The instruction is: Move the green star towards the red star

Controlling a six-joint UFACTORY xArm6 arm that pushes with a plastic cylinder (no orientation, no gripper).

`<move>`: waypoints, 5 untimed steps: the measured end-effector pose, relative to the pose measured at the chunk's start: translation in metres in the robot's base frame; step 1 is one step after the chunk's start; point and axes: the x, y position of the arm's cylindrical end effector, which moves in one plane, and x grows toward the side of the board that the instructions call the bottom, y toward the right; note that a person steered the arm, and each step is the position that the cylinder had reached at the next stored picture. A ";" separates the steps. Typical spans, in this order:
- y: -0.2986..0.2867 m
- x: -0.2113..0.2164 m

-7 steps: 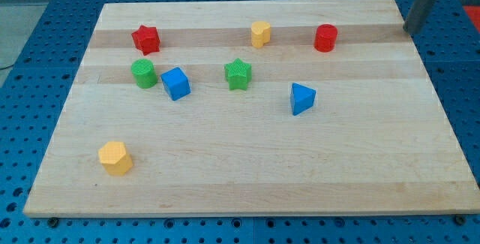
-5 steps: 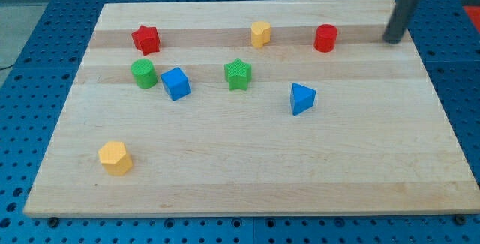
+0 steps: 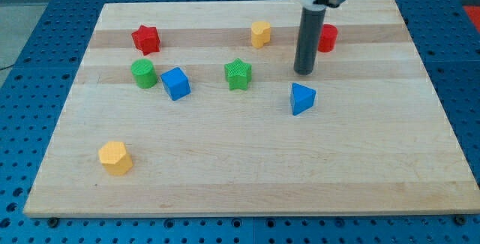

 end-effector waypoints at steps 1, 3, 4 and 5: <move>-0.042 0.024; -0.116 0.019; -0.116 0.006; -0.126 -0.003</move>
